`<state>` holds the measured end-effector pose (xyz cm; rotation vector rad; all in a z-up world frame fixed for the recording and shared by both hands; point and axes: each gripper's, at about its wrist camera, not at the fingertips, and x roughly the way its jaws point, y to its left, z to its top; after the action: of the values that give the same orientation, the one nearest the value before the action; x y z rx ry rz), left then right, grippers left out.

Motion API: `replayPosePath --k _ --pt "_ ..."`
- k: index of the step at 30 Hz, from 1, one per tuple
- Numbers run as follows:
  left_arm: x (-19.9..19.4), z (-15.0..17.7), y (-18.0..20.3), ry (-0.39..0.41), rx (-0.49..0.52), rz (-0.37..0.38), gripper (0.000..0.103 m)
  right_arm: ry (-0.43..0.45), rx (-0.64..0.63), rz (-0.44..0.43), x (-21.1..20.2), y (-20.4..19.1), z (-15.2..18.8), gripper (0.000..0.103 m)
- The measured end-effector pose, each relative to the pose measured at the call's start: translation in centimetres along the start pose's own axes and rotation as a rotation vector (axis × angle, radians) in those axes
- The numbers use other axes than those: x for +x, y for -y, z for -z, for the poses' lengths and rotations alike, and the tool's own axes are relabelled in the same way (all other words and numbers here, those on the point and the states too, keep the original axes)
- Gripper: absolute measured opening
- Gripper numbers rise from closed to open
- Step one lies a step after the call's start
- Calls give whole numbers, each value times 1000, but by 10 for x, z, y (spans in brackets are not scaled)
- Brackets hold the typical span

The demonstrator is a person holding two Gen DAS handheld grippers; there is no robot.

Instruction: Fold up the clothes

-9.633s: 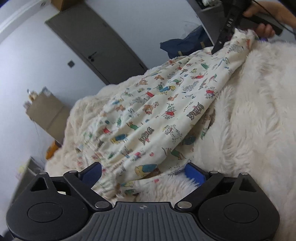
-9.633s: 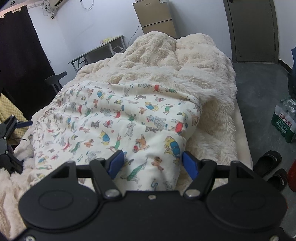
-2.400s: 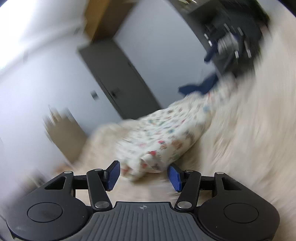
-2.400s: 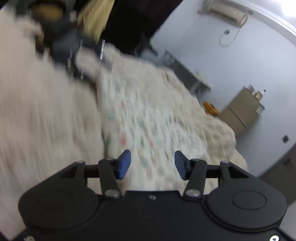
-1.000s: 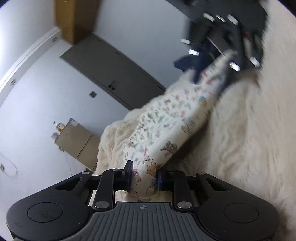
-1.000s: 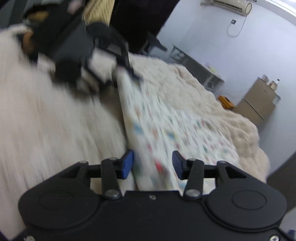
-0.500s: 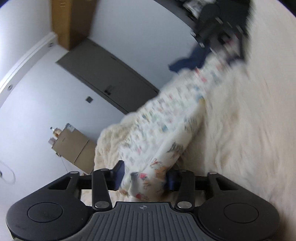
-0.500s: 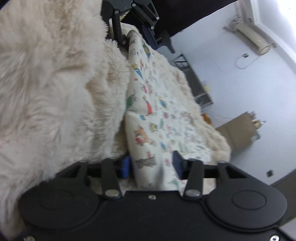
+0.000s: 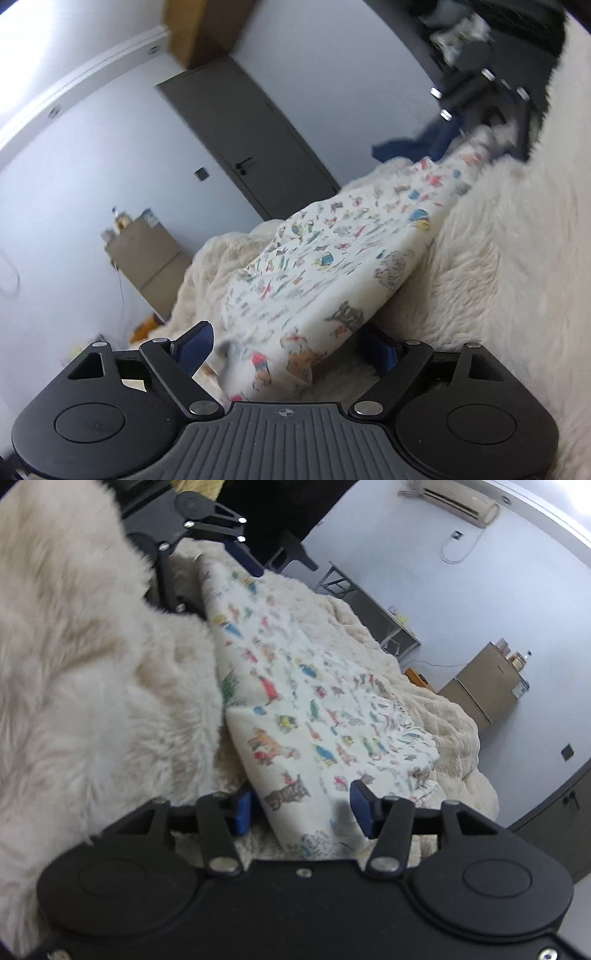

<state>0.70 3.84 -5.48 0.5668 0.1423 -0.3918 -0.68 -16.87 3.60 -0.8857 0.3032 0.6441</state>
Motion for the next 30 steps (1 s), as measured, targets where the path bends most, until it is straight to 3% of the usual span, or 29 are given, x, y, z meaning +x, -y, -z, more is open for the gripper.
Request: replayPosePath --k 5,30 --pt "2 11 -11 -10 -158 3 100 -4 22 -11 2 4 1 52" --pt "-4 13 -6 1 -142 -27 102 -16 50 -9 9 11 0 53"
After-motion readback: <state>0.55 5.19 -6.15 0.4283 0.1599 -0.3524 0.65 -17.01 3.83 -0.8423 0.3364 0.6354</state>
